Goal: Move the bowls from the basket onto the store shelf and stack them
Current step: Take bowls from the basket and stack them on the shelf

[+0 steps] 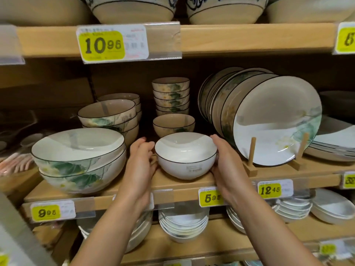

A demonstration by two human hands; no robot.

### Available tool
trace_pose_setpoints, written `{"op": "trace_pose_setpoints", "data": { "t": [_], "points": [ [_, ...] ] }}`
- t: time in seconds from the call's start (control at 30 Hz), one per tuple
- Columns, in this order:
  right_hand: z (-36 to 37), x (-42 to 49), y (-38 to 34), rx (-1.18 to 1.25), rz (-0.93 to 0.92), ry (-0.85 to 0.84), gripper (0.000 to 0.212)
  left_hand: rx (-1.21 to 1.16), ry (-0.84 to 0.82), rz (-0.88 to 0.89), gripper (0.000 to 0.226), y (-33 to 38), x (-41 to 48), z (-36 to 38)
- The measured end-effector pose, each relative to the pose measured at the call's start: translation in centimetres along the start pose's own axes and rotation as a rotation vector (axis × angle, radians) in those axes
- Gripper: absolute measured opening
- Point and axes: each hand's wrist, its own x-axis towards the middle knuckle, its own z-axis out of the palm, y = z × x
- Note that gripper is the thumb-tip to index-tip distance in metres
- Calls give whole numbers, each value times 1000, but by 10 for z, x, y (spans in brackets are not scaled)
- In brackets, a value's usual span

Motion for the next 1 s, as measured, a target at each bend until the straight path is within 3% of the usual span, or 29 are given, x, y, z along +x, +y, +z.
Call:
{"op": "trace_pose_setpoints", "data": {
  "t": [0.1,0.27,0.4,0.43,0.53,0.7,0.8,0.87,1.0],
  "points": [
    [8,-13,8,-117,-55,-23,73,-12,-128,-56,30,0,2,12],
    [5,11,-9,54,75,97,38,-99,-130,0,32,-15,-17,2],
    [1,1,0,12,-40,109,22,-63,-91,31,35,-5,-5,-2],
    [2,-5,5,-38,-63,80,25,-44,-109,19,43,-2,-2,0],
    [5,-14,13,-100,-87,-11,60,-12,-195,-23,48,-7,-3,3],
    [12,-8,1,-125,-127,-50,63,-83,-231,27,56,-12,-15,5],
    [21,1,-21,-65,-158,-55,73,-76,-248,134,33,5,-8,13],
    [31,18,-41,-36,-146,-26,67,-64,-238,203,24,21,6,24],
    [63,66,-67,32,-149,125,44,-52,-62,189,35,37,59,53]
  ]
}}
